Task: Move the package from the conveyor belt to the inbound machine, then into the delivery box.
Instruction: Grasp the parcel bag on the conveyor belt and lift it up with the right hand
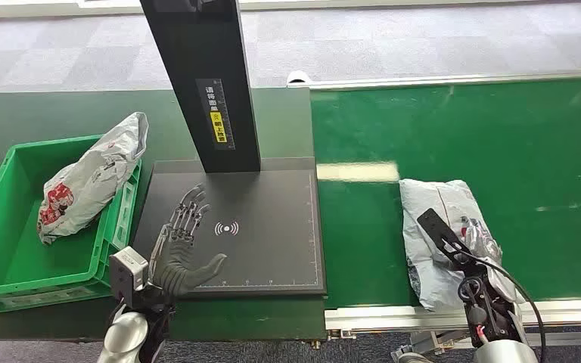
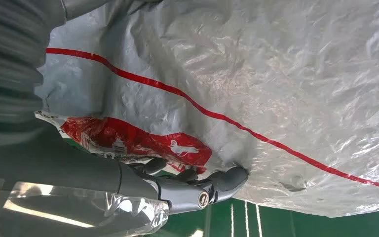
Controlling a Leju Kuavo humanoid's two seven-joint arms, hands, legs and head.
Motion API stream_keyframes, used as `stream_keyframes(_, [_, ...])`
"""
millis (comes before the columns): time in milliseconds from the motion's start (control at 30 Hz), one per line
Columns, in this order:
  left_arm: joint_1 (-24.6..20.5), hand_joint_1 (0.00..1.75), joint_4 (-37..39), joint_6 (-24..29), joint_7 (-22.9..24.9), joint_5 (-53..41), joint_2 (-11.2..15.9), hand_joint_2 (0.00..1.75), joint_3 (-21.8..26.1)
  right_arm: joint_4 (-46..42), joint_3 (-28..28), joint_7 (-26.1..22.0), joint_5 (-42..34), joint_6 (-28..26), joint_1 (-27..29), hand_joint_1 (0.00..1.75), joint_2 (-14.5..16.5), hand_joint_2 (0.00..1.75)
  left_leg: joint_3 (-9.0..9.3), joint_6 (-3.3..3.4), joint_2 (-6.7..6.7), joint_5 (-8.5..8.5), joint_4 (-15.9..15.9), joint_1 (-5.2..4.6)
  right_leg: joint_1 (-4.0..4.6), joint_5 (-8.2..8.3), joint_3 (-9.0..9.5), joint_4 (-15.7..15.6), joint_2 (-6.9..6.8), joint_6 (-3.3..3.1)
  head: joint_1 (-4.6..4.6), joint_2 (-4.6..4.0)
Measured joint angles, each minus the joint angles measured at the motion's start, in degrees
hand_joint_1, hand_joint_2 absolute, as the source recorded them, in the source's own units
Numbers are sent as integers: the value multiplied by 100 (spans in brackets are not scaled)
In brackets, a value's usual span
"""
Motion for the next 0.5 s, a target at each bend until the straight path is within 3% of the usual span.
stream_keyframes(200, [11, 0, -30, 0, 13, -9, 0, 175, 15, -55, -27, -645, -423, 204, -5, 175, 67, 175, 0, 0, 0, 0, 0, 0, 0, 0, 0, 0, 1, 0, -1, 0])
stream_keyframes(500, [79, 0, -92, -3, 21, -9, 5, 175, 105, -497, 134, -1146, -783, 291, -11, 175, 168, 175, 1, 0, 0, 0, 0, 1, 1, 0, -1, 1, 1, 0, -1, 0])
